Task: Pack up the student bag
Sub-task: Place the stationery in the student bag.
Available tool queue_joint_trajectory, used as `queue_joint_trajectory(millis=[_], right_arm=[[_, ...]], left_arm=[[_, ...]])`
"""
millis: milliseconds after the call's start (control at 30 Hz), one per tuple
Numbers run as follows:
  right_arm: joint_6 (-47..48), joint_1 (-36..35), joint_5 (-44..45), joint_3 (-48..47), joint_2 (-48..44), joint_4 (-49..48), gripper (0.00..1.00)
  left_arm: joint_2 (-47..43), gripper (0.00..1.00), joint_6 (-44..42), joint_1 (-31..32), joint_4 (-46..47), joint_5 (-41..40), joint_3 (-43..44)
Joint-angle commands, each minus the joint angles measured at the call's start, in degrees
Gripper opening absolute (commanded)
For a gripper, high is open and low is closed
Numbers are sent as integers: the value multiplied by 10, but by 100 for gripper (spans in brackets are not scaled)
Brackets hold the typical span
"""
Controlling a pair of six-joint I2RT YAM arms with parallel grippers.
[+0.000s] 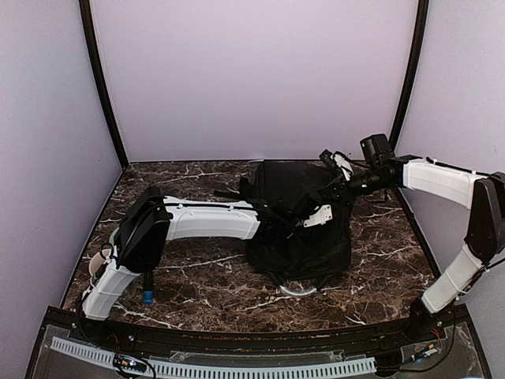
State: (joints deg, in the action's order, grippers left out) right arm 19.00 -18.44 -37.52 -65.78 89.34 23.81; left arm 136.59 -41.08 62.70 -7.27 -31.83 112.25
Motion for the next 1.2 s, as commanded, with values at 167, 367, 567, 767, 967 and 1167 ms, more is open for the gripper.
queue_joint_trajectory(millis=[167,367,567,767,967,1167], right_arm=[[-2,-4,-53,-12,-22,-19,0],[-3,-4,-54,-11,-24,-21,0],[-3,-4,-54,-11,-20,-21,0],[-4,-4,-50,-12,-16,-20,0],[-5,-4,-56,-13,-11,-19,0],[-4,-4,-56,-15,-5,-17,0]], left_arm=[[-64,45,11,1,25,14,-14],[-68,45,24,1,23,20,-13],[-75,45,30,2,21,27,-17],[-92,45,26,17,26,17,-48],[-171,44,40,59,50,-8,-148],[-263,44,166,100,-6,-20,-230]])
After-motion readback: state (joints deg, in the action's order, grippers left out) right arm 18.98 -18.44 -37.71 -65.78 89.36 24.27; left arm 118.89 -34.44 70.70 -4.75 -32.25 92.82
